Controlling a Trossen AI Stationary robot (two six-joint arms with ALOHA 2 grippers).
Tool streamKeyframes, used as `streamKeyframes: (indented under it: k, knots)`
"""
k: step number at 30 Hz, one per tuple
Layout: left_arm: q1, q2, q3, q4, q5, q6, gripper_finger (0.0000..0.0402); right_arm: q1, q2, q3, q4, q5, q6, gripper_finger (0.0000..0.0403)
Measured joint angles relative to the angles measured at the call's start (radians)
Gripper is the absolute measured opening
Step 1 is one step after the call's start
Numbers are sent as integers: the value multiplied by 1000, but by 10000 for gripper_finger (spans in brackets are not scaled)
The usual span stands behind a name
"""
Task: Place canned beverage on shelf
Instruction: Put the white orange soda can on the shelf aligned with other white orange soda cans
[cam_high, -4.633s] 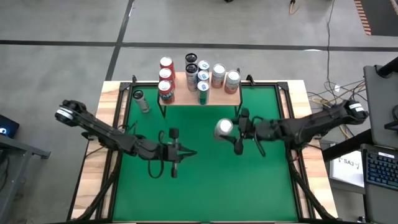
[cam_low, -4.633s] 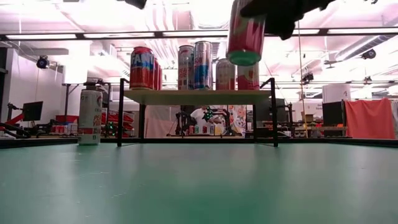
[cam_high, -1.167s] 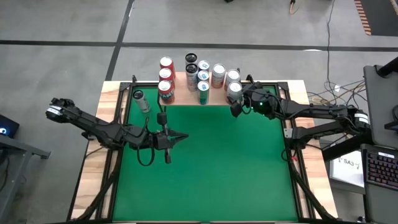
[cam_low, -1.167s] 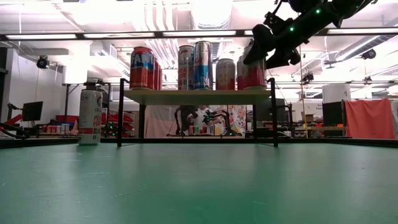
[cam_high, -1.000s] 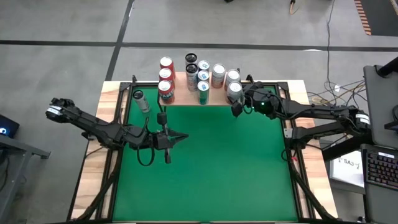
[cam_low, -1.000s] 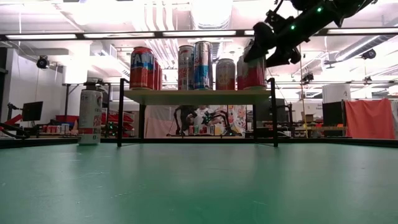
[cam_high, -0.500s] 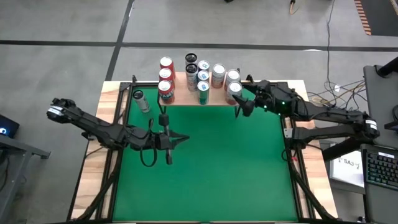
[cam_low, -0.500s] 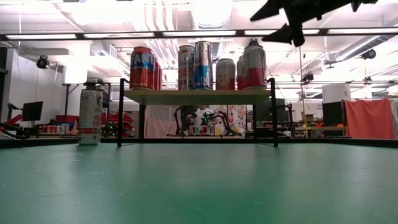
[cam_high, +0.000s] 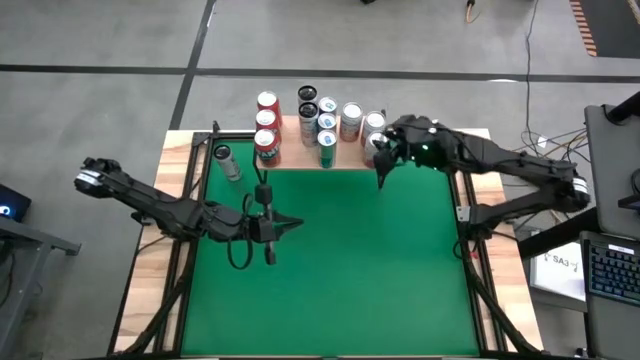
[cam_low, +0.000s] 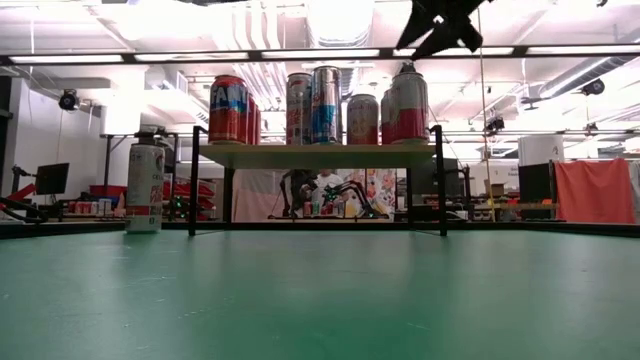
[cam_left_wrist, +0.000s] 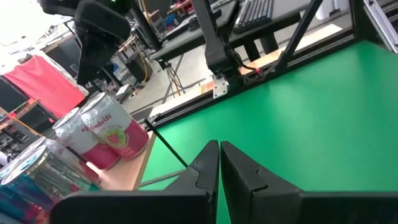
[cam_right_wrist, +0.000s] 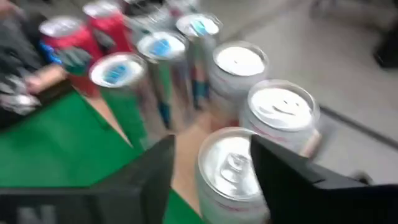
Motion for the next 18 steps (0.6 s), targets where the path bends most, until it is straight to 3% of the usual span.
streamKeyframes:
  k: [8,18]
  knots:
    - [1,-27,0,-44,0,35,0,1,226,325,-342,26,46,22]
    - [1,-34,0,-190,-129,41,0,-3,400,563,-575,100,157,9]
